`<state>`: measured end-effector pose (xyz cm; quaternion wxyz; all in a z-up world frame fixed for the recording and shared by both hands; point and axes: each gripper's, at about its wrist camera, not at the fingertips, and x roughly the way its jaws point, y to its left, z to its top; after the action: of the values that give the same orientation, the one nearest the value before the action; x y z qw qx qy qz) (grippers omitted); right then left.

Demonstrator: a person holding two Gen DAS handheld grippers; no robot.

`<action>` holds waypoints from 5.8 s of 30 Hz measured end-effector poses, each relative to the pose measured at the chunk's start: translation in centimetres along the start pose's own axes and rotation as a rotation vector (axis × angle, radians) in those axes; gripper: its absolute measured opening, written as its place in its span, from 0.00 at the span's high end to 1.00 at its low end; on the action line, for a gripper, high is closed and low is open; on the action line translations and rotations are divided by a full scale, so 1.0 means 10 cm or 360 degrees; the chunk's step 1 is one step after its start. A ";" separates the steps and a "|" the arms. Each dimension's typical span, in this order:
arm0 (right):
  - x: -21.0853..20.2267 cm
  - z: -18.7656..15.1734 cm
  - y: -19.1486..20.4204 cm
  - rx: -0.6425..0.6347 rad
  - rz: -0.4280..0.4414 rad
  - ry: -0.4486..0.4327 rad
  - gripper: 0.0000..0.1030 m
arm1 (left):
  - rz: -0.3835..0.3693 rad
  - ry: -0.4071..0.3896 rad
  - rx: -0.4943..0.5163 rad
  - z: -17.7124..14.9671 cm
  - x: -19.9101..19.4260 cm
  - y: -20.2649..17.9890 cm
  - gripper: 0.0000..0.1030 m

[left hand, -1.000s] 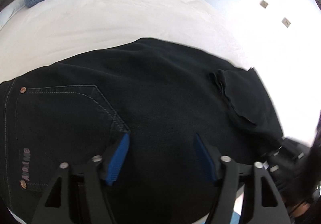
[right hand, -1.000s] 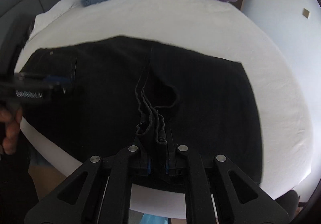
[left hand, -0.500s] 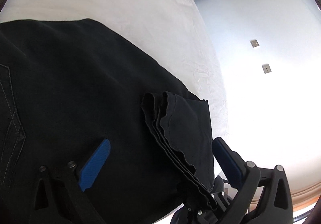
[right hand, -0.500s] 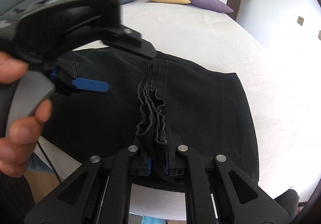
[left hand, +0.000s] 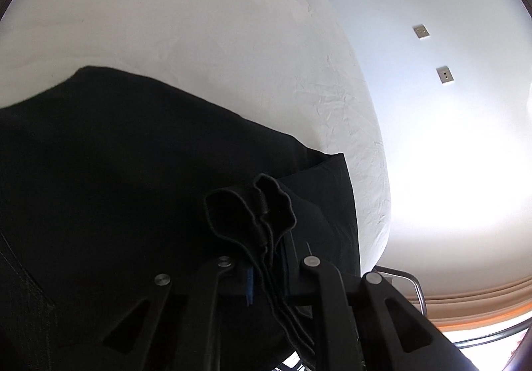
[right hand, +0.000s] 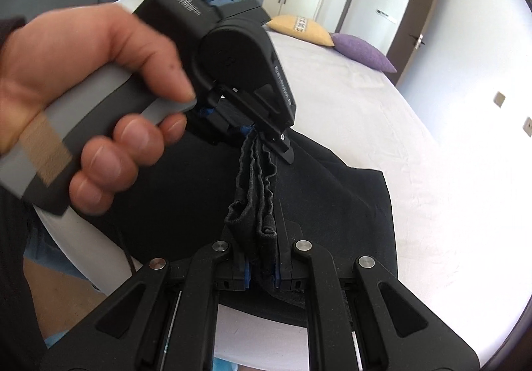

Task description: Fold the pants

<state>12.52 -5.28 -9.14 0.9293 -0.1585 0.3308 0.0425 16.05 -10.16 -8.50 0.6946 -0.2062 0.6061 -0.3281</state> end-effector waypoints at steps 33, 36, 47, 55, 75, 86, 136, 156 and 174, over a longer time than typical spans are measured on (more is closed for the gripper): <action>-0.16 -0.11 1.27 -0.0155 0.0529 0.0313 0.72 | 0.0536 -0.0005 0.0327 0.24 -0.44 0.64 0.51; -0.46 -0.21 1.01 0.0093 0.0783 0.0311 0.24 | 0.0773 -0.0129 0.0363 0.22 -0.64 0.56 0.28; -0.10 -0.37 -1.27 0.1142 0.1283 0.0290 0.72 | 0.0974 -0.0324 0.0713 -0.65 -0.51 -0.18 0.28; 0.93 -0.38 -1.95 0.1331 0.1480 0.0471 0.72 | 0.0977 -0.0228 0.0565 -0.87 -0.11 0.17 0.33; -0.03 -1.28 -1.24 0.1197 0.1537 0.0440 0.74 | 0.0904 -0.0354 0.0501 -1.06 -0.27 0.33 0.28; 0.20 -1.16 -1.06 0.1247 0.1389 0.0602 0.73 | 0.0591 -0.1192 -0.0222 -1.78 -1.80 0.83 0.06; 0.28 -0.47 -1.06 0.1537 0.1742 0.0367 0.73 | 0.0135 -0.1392 -0.1476 -2.49 -2.14 2.13 0.23; 0.46 -0.30 -0.94 0.1456 0.1745 0.0422 0.73 | -0.0229 -0.1464 -0.1548 -2.42 -2.17 2.47 0.35; 1.18 0.23 0.41 0.1074 0.1540 0.0960 0.73 | -0.0083 -0.1474 -0.1355 -2.35 -2.29 2.26 0.82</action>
<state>22.31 -0.95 -16.02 0.6706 0.3028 0.6056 0.3030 -3.38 24.44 -11.96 0.7338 -0.6001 0.3147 0.0484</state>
